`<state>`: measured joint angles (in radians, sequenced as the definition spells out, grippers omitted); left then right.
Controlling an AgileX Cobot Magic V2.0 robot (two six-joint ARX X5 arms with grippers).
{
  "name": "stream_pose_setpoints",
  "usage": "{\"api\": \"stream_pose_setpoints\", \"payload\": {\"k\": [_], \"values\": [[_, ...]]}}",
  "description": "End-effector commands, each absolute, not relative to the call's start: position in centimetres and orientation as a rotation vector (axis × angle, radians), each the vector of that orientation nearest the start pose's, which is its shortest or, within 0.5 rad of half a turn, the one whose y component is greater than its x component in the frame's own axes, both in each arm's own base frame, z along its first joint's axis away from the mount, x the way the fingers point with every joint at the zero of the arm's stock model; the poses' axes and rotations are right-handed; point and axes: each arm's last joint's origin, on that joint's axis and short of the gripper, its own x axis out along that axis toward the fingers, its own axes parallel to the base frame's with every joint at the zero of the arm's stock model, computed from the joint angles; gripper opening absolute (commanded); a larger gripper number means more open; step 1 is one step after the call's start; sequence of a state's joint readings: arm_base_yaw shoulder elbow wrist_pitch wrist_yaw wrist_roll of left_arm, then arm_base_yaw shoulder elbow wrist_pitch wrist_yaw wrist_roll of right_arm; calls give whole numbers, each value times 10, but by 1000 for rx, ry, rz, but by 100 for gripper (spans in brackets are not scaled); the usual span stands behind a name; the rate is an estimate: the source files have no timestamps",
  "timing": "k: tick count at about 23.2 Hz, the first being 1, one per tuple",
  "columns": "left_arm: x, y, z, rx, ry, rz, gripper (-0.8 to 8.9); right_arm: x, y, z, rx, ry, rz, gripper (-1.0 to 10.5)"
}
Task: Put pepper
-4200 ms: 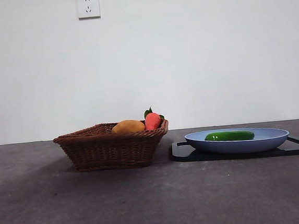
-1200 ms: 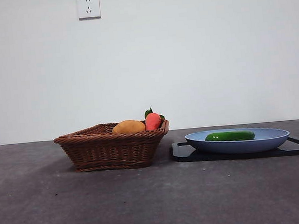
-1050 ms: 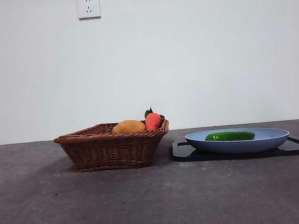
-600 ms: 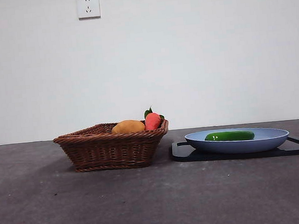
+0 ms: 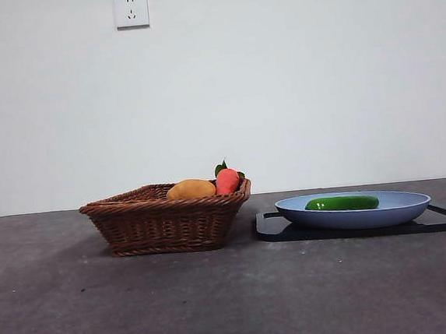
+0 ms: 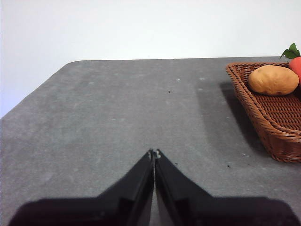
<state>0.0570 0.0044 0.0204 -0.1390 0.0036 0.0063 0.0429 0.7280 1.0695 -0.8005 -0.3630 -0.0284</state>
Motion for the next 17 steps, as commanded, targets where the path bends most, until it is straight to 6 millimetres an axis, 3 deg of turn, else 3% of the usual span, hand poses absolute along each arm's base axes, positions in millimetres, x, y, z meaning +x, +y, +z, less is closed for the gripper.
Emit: {"api": "stream_pose_setpoints", "payload": {"k": [1,4,8,17], "values": [[96,6,157,-4,111,57,8,117,14,347,47,310,391,11],[96,6,157,-4,111,57,8,110,14,296,29,152,385,11],[96,6,157,-4,111,57,8,104,11,257,61,76,298,11],[96,6,157,-4,111,57,8,98,9,196,85,82,171,11]]}}
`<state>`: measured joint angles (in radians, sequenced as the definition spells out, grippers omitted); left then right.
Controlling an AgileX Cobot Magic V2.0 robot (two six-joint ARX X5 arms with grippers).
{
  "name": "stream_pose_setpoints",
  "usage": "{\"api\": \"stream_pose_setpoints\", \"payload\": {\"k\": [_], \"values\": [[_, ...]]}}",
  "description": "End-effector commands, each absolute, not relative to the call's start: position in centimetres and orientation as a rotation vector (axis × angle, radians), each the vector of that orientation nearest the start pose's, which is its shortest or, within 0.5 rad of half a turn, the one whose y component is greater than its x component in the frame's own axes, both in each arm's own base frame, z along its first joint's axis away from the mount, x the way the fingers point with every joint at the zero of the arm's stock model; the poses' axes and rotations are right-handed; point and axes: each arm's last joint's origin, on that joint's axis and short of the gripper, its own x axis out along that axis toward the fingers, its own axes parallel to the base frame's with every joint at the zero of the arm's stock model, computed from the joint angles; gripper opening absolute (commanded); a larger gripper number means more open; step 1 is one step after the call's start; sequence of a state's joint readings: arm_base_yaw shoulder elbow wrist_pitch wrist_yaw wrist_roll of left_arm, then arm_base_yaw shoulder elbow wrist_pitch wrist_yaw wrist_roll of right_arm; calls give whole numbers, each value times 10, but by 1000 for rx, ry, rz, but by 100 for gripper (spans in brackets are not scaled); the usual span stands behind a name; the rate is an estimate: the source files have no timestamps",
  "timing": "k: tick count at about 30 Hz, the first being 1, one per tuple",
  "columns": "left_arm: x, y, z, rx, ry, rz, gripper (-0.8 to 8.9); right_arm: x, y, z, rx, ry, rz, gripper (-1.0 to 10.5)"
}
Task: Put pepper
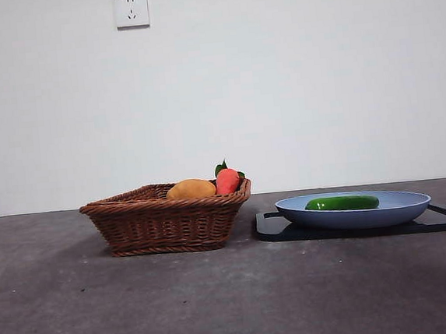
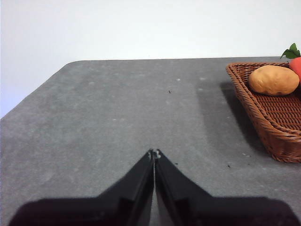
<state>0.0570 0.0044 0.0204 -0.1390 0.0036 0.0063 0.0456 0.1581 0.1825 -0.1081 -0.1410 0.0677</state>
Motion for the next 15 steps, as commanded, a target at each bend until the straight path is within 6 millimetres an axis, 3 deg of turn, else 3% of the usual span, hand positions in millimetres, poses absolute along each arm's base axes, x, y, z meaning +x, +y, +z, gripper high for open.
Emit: {"api": "stream_pose_setpoints", "payload": {"k": [1,7,15], "values": [[96,6,157,-4,111,57,8,98,9,190,84,87,168,11],[96,6,157,-4,111,57,8,98,9,167,91,115,159,11],[96,6,157,-4,111,57,8,97,9,151,98,159,157,11]]}}
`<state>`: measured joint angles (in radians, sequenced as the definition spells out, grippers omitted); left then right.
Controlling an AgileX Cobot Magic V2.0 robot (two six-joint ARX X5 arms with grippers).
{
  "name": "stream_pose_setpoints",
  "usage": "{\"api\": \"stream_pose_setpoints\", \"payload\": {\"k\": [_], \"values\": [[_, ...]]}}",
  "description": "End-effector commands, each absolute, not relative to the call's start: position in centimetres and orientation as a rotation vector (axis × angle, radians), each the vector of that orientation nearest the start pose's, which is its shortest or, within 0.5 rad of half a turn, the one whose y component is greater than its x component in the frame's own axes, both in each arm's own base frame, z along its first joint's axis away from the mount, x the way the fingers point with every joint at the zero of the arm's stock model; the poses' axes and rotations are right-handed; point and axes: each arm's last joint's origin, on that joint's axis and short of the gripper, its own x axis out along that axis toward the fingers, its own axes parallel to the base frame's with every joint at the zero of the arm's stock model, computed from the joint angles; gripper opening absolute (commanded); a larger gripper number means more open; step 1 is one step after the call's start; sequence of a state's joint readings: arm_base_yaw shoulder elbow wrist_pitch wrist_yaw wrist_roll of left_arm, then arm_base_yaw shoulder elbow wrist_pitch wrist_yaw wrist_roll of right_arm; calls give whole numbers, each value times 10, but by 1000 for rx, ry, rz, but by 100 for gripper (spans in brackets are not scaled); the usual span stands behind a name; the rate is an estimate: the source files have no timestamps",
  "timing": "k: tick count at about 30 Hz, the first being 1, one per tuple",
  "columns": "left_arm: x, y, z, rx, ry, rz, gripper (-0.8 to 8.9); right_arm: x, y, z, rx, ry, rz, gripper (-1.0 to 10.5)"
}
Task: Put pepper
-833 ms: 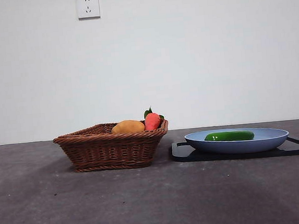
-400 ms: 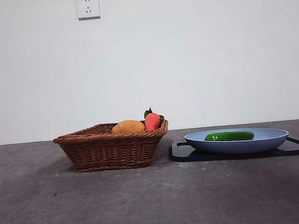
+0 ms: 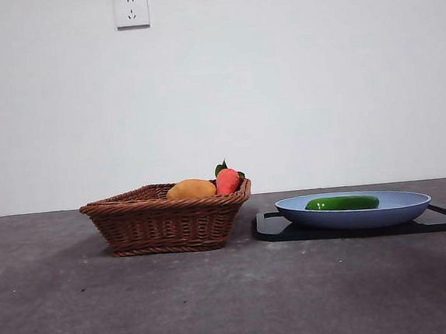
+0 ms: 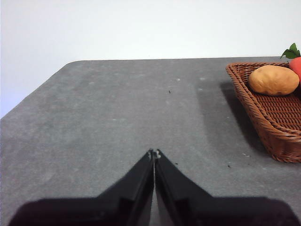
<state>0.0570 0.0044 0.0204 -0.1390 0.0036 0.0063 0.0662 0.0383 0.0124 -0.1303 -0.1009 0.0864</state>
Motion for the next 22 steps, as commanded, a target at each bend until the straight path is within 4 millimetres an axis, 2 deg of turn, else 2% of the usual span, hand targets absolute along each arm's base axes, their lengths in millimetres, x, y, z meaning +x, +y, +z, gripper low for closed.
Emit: {"api": "stream_pose_setpoints", "payload": {"k": [1,22], "values": [[96,6,157,-4,111,57,8,97,9,151,99,162,157,11],[96,6,157,-4,111,57,8,96,9,152,106,150,157,11]]}}
